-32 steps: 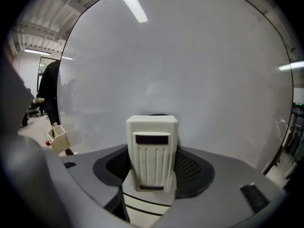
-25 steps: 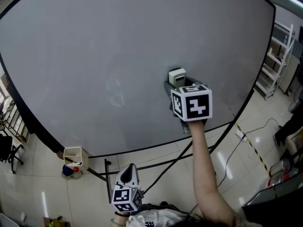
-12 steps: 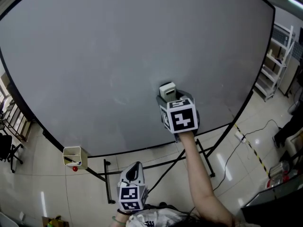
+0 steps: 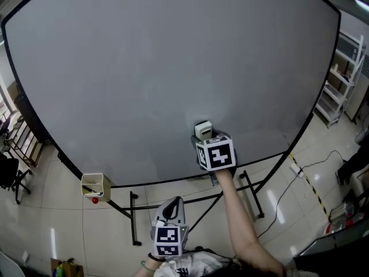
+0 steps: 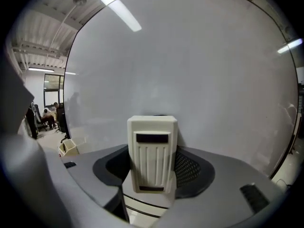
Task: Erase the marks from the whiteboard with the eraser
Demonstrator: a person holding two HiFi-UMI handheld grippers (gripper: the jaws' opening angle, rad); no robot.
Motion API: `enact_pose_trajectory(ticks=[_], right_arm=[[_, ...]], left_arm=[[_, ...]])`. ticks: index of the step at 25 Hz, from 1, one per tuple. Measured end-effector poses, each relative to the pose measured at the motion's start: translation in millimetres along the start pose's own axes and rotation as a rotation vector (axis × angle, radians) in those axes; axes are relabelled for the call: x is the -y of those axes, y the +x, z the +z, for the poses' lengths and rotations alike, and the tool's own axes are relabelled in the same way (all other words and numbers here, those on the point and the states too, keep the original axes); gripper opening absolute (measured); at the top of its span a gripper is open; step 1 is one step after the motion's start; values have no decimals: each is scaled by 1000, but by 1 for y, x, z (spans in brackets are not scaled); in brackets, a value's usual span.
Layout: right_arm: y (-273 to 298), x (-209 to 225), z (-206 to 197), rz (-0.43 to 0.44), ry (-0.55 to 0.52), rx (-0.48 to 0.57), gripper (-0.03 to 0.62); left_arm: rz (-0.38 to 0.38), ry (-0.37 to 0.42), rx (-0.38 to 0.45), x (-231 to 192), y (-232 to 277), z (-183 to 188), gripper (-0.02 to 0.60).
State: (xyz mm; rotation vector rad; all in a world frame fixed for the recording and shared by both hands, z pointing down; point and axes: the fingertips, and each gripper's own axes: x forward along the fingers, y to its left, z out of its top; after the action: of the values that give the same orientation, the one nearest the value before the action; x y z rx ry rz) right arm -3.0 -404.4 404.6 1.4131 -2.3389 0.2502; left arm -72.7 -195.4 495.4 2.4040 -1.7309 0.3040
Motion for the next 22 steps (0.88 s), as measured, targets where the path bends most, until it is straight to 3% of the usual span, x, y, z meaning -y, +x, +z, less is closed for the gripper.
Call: enact_pose_trajectory(ticks=[2,5,7,9,11,13,15,18,22], right_arm=[[-14,5,30,-14,-29,59,278],[-58,25,120,-7,0,204,278],[-73,37,144,-17,33,242,278],[-65,41,124,-76,41,233,279],[-41,30,76,-126,-4,136,279],[-18,16,34,-125,-57,44,279],[-10,17,20,-125,-102,-2,279],[-26,36,49,-130,-87,-3,278],[-61,53,114,-150,-11,133,278]], left_arm=[[-7,2,-2,4,-3,-1,-9],[-3,0,4,5,-4,2,-9],[4,-1,8,4,-4,4,-9],[9,-8,3,3,-6,1,-9],[9,-18,-5,3,-8,-3,-9],[4,-25,-9,5,-10,-7,-9],[-4,-24,-14,8,-13,-9,-9],[-15,-23,-15,10,-17,-10,-9],[-18,-37,-10,10,-20,-11,-9]])
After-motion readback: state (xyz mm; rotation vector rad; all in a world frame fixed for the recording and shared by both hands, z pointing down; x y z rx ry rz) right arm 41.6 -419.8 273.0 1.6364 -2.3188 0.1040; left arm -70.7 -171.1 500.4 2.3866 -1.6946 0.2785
